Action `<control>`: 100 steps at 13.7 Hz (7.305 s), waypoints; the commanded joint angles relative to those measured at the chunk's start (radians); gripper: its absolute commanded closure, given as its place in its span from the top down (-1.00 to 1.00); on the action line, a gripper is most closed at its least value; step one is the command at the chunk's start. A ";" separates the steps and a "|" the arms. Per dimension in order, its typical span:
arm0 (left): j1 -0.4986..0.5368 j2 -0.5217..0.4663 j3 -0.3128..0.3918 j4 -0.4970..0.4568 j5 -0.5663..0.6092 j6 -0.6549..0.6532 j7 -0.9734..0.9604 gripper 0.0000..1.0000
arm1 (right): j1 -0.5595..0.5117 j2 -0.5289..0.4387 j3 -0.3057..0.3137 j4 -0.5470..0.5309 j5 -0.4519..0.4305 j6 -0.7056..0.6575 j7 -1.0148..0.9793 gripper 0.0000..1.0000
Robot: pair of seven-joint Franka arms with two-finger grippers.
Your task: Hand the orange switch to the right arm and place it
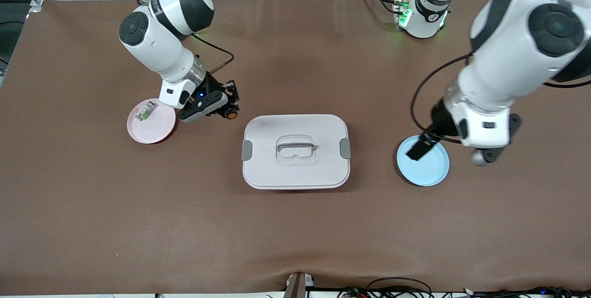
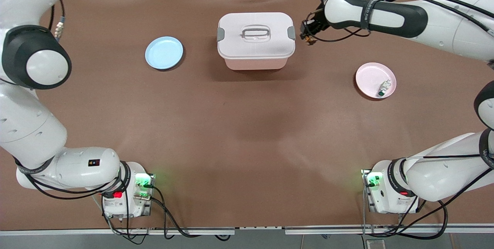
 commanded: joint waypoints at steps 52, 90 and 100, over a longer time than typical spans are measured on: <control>-0.174 -0.487 0.493 -0.380 -0.087 -0.178 1.022 1.00 | -0.484 0.174 0.013 -0.640 -0.195 0.901 -1.334 -1.00; -0.163 -0.481 0.489 -0.377 -0.121 -0.206 1.090 1.00 | -0.485 -0.148 0.015 -0.102 -0.198 -0.339 -0.146 1.00; -0.163 -0.476 0.484 -0.371 -0.141 -0.203 1.097 1.00 | -0.527 -0.123 0.015 0.289 -0.234 -0.584 0.267 1.00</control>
